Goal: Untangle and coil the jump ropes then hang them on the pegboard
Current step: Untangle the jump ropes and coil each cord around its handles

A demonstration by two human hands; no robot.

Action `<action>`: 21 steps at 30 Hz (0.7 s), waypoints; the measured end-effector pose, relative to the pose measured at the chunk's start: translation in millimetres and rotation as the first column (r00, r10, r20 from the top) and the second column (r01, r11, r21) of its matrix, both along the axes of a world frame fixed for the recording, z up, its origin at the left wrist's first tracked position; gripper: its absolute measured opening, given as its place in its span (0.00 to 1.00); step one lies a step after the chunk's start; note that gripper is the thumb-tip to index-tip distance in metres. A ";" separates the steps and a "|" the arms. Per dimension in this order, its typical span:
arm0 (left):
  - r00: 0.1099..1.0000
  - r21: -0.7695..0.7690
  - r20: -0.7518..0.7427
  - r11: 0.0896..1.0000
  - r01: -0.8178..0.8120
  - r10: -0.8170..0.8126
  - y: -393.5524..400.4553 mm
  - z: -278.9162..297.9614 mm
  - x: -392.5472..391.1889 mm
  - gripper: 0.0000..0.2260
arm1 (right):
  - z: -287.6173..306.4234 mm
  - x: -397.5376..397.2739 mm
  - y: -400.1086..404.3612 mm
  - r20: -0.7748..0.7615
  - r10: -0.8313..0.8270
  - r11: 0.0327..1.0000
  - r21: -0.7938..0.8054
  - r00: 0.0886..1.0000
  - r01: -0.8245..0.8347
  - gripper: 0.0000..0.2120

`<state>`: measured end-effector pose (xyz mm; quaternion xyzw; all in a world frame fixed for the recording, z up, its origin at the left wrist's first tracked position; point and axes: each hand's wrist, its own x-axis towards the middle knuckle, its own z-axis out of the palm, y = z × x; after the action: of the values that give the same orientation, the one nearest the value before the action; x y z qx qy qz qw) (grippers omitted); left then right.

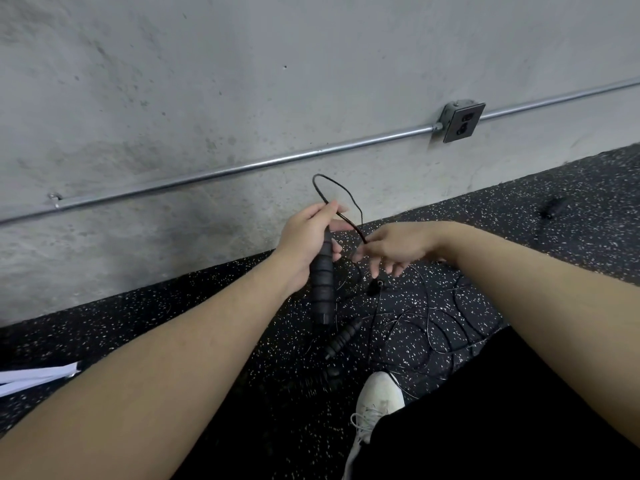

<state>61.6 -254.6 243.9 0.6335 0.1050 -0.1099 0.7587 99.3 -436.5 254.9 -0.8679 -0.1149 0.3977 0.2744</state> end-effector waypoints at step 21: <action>0.913 0.511 -0.008 0.783 0.354 -0.408 -22.5 -37.9 -11.6 0.08 | 14.1 6.9 1.0 -0.149 -0.355 0.693 0.621 0.923 0.366 0.18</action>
<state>50.0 -277.0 206.0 0.8213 -0.0394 -0.1970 0.5340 106.2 -435.5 269.0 -0.7246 -0.0682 0.2807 0.6257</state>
